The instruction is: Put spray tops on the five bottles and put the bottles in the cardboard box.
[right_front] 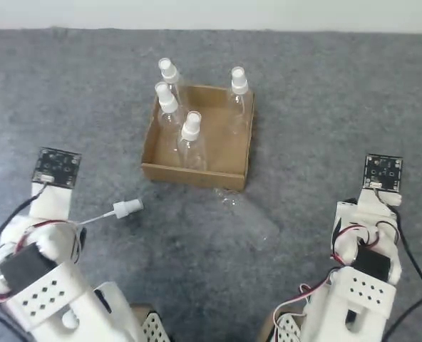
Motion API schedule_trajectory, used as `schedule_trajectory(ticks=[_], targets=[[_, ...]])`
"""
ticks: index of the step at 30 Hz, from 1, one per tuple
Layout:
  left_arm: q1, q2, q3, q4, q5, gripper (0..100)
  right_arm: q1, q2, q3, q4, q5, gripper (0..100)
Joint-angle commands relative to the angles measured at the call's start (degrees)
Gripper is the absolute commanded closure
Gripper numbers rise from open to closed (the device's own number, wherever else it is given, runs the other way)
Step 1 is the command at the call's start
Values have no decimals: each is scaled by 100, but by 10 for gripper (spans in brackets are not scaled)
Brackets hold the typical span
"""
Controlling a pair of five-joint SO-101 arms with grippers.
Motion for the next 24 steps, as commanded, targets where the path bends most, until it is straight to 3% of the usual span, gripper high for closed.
schedule_trajectory(ticks=[1, 7, 15, 24], targets=[[-9, -44, -505, 352, -695, 808, -48, -119, -44, -163, 62, 992], [18, 44, -1235, 1002, -1222, 809, -48, -119, -44, -163, 62, 992], [923, 1582, -2202, 1345, -1758, 852, -48, -127, -44, -163, 62, 992], [2330, 3481, -2413, 1327, -2400, 820, -48, -127, -44, -163, 62, 992]])
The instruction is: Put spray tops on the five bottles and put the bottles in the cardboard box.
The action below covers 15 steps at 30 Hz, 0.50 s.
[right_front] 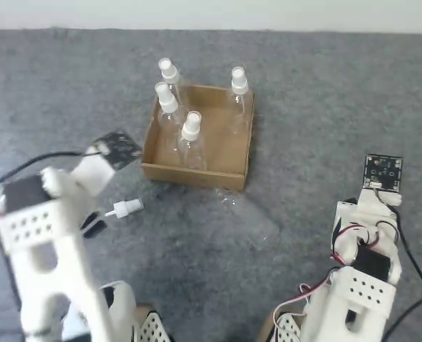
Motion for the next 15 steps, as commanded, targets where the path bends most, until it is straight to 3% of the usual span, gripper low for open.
schedule_trajectory(ticks=[1, 7, 15], targets=[[642, 941, -391, 176, -369, 820, -48, -127, -44, -163, 62, 992], [1073, 1899, -892, 149, -818, 820, -48, -127, -44, -163, 62, 992], [1099, 2813, -1121, -343, -1424, 820, -48, -127, -44, -163, 62, 992]])
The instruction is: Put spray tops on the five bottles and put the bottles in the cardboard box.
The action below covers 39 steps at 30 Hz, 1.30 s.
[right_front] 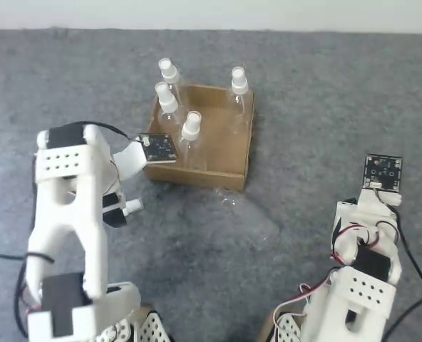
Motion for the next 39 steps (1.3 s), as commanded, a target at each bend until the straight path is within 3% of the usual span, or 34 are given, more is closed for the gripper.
schedule_trajectory(ticks=[1, 19, 23, 30, 39], targets=[[26, 299, -295, -299, -308, 820, -48, -127, -44, -163, 62, 992], [35, 1934, -286, -1556, -281, 821, -48, -119, -44, -163, 62, 992], [237, 2163, -286, -1846, 79, 840, -48, -119, -44, -163, 62, 992], [712, 2620, -295, -1952, 360, 873, -48, -119, -44, -163, 62, 992], [378, 2646, -303, -1934, 360, 920, -48, -119, -44, -163, 62, 992]])
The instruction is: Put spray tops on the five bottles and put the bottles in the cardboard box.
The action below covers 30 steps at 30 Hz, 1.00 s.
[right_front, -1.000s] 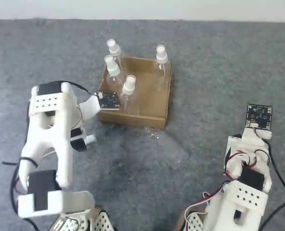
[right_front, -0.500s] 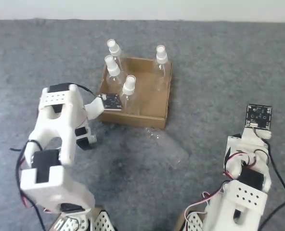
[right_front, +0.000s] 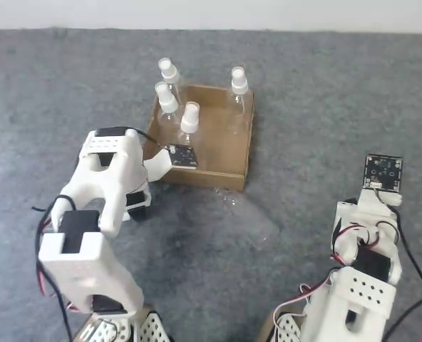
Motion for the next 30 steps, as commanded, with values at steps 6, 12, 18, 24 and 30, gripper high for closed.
schedule_trajectory(ticks=[6, 12, 18, 24, 30], targets=[[-360, -79, -242, -97, 70, 922, -48, -119, -44, -163, 70, 992], [-440, -79, -242, 141, 79, 966, -48, -119, -35, -163, 70, 992], [-466, -79, -242, 273, 79, 987, -48, -119, -35, -163, 70, 992], [-695, -88, -338, 308, 79, 988, -48, -119, -35, -163, 70, 992], [-1090, -88, -541, 369, 79, 988, -48, -145, 9, -163, 70, 992]])
